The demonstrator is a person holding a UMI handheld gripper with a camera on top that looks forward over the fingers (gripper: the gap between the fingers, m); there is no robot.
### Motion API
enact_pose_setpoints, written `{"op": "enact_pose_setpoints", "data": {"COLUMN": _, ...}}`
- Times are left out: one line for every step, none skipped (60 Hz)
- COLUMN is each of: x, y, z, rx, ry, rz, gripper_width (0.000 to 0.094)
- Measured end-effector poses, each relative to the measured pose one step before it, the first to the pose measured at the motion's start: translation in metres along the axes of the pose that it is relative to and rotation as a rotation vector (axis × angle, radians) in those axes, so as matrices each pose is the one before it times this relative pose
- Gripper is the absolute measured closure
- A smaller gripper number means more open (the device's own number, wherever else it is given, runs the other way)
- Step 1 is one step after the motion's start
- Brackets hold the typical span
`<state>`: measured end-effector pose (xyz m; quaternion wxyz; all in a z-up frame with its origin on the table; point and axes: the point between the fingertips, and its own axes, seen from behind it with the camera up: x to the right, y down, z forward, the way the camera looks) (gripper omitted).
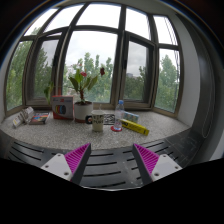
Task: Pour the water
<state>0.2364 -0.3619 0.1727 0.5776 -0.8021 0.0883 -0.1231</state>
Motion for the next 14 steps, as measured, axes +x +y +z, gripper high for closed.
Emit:
{"op": "enact_pose_setpoints", "data": {"x": 0.00016, "y": 0.00122, "z": -0.00363, "rx": 0.00068, "ry": 0.00036, "rz": -0.0022, "gripper_width": 0.0087}}
{"op": "enact_pose_setpoints", "data": {"x": 0.00031, "y": 0.00106, "z": -0.00357, "rx": 0.00029, "ry": 0.00245, "rz": -0.0013, "gripper_width": 0.0085}}
{"op": "enact_pose_setpoints", "data": {"x": 0.00021, "y": 0.00112, "z": -0.00322, "rx": 0.00003, "ry": 0.00319, "rz": -0.0006, "gripper_width": 0.0085}}
{"op": "enact_pose_setpoints", "data": {"x": 0.00011, "y": 0.00092, "z": -0.00325, "rx": 0.00015, "ry": 0.00279, "rz": 0.0, "gripper_width": 0.0085}}
{"op": "enact_pose_setpoints", "data": {"x": -0.00067, "y": 0.00054, "z": -0.003, "rx": 0.0007, "ry": -0.00011, "rz": 0.0005, "gripper_width": 0.0087}}
{"op": "enact_pose_setpoints", "data": {"x": -0.00074, "y": 0.00059, "z": -0.0005, "rx": 0.00199, "ry": -0.00428, "rz": -0.0004, "gripper_width": 0.0087}}
{"op": "enact_pose_setpoints", "data": {"x": -0.00152, "y": -0.0001, "z": -0.00238, "rx": 0.00274, "ry": -0.00351, "rz": 0.0001, "gripper_width": 0.0085}}
{"op": "enact_pose_setpoints", "data": {"x": -0.00113, "y": -0.00063, "z": -0.00222, "rx": 0.00358, "ry": -0.00361, "rz": -0.0008, "gripper_width": 0.0085}}
{"op": "enact_pose_setpoints", "data": {"x": -0.00034, "y": -0.00049, "z": -0.00222, "rx": 0.00269, "ry": -0.00188, "rz": -0.0005, "gripper_width": 0.0086}}
{"op": "enact_pose_setpoints", "data": {"x": -0.00014, "y": -0.00028, "z": -0.00172, "rx": 0.00206, "ry": -0.0001, "rz": -0.0006, "gripper_width": 0.0086}}
{"op": "enact_pose_setpoints", "data": {"x": -0.00011, "y": -0.00026, "z": -0.00201, "rx": 0.00169, "ry": 0.00061, "rz": -0.0012, "gripper_width": 0.0086}}
{"op": "enact_pose_setpoints", "data": {"x": 0.00009, "y": -0.00025, "z": -0.00184, "rx": 0.00144, "ry": 0.00068, "rz": -0.0013, "gripper_width": 0.0086}}
{"op": "enact_pose_setpoints", "data": {"x": 0.00033, "y": 0.00006, "z": -0.00166, "rx": 0.00109, "ry": -0.0001, "rz": -0.0014, "gripper_width": 0.0087}}
{"op": "enact_pose_setpoints", "data": {"x": 0.00077, "y": 0.00021, "z": 0.00126, "rx": 0.00148, "ry": -0.00178, "rz": -0.0013, "gripper_width": 0.0085}}
